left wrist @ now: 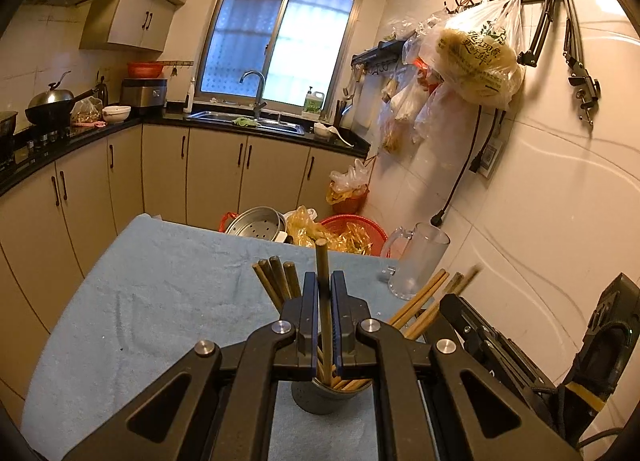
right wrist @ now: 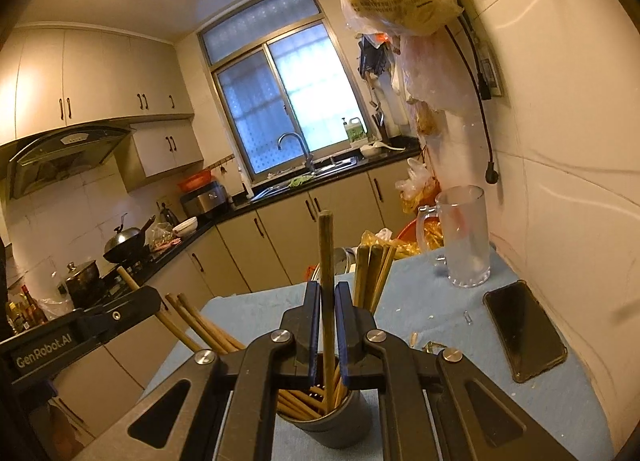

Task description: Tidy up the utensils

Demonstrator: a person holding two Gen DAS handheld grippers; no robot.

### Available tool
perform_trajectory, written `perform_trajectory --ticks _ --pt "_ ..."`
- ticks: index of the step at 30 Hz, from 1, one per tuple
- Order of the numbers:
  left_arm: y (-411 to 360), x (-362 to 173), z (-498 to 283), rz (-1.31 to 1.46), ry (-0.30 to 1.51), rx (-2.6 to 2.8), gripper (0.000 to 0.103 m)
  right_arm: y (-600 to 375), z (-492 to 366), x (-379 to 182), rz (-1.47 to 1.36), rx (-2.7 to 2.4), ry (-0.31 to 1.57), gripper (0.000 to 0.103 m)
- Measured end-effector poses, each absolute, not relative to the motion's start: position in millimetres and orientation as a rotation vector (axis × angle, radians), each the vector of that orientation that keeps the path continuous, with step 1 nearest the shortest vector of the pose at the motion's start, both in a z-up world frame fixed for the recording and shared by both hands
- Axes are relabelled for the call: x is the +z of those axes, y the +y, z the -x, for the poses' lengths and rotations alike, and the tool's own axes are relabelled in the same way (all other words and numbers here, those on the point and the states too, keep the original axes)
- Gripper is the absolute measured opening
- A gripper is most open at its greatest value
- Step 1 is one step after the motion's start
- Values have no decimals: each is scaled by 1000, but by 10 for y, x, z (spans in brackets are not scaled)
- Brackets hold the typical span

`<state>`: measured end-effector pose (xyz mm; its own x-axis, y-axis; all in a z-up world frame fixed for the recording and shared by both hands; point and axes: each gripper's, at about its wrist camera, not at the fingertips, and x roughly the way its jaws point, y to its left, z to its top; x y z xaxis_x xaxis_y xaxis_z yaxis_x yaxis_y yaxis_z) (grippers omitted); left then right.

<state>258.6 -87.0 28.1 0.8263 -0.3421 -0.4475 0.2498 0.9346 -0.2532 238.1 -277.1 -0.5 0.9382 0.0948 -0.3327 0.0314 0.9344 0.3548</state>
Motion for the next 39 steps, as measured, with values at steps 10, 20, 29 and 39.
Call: perform_trajectory --ticks 10,20,29,39 --pt "-710 272 -2319 162 520 -320 35 -2824 -2113 54 -393 63 364 18" --pt "-359 198 -1577 94 558 -196 64 -2785 -1406 111 -398 75 422 35" --pt "-263 146 -792 2 566 -152 76 -2431 -602 246 -268 58 442 61" --pt "-93 227 -400 -16 536 -92 86 -2210 -69 361 -171 5 425 68"
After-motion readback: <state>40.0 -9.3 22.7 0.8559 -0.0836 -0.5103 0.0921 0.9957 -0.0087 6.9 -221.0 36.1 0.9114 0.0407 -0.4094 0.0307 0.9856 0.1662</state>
